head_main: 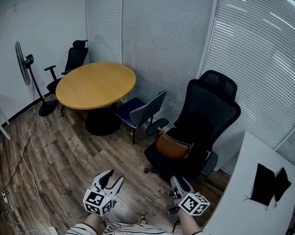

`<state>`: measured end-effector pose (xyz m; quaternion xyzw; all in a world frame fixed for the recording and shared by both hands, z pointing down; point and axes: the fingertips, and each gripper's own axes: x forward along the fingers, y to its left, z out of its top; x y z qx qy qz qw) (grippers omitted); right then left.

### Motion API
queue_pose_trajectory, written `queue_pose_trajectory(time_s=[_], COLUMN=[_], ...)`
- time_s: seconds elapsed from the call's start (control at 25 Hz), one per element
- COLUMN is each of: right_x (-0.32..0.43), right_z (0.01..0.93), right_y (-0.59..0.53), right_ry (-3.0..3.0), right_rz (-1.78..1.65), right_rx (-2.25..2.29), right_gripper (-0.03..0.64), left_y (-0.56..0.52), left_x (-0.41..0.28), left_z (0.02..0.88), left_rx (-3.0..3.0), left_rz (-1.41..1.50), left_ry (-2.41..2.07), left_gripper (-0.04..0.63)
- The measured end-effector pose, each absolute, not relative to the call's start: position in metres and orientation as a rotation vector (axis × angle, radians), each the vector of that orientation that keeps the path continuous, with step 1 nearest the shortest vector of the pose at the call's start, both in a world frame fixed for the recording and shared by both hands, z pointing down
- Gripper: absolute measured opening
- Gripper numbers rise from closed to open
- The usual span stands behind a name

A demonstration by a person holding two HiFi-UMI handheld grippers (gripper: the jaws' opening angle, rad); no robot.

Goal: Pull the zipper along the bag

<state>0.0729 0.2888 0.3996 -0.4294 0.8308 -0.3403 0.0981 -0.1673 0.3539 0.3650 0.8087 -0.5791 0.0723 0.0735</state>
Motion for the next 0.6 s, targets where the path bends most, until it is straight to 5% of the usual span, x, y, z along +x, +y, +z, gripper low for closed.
queue_pose_trajectory(time_s=[0.6], right_x=[0.090], right_z=[0.419], right_y=[0.226], right_ry=[2.413], right_rz=[-1.076], right_rx=[-1.288], right_gripper=[0.181], left_y=[0.278], left_x=[-0.149], left_z=[0.381], left_rx=[2.421], left_rz=[0.270], left_ry=[-1.697], left_gripper=[0.163])
